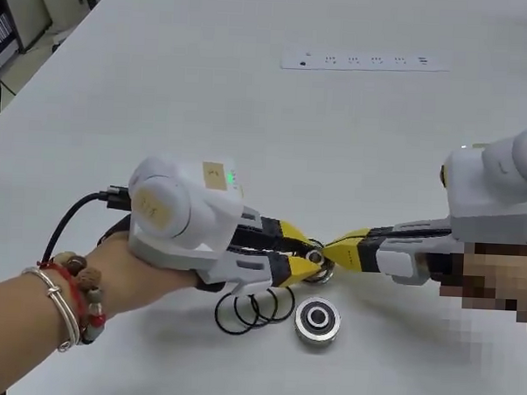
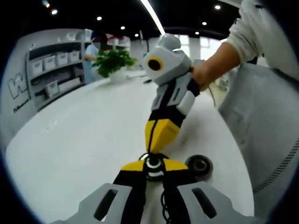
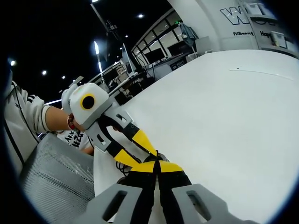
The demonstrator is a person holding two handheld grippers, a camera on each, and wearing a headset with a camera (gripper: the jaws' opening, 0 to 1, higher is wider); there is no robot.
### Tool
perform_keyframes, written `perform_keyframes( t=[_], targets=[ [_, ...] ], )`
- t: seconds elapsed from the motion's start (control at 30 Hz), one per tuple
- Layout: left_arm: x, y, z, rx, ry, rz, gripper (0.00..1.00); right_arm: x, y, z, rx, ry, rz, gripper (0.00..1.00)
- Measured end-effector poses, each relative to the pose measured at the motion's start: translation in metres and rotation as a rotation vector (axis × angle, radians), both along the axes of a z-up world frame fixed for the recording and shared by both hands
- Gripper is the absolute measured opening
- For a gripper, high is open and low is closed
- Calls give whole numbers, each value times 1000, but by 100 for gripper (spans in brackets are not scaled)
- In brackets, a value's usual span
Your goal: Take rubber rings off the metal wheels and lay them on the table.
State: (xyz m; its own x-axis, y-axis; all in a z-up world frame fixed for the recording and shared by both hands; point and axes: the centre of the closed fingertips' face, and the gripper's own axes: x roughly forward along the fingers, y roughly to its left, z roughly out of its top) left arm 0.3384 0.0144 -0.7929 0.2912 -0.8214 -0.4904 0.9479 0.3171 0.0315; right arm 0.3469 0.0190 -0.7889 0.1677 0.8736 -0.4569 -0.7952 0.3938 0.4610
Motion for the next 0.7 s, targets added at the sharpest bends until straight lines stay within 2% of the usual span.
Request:
perform_keyframes(
  t=[0.1,0.23,0.5,0.63,0.7],
  targets=[
    [0,0,0,8,-5,1,14,1,-1,0,0,0,-7,0],
    [1,0,0,-4,23,16,14,0,-1,1,0,1,-7,0],
    [-8,-3,4,33,1,-28,22,-1,-3,5,-11,-11,-9,0],
    [-9,0,12,17,-1,-24,23,-3,-4,9,-14,-19,-9,0],
    [-11,2,17,9,-5,-19,28,-3,-4,11,-14,-22,-10,0]
  ],
)
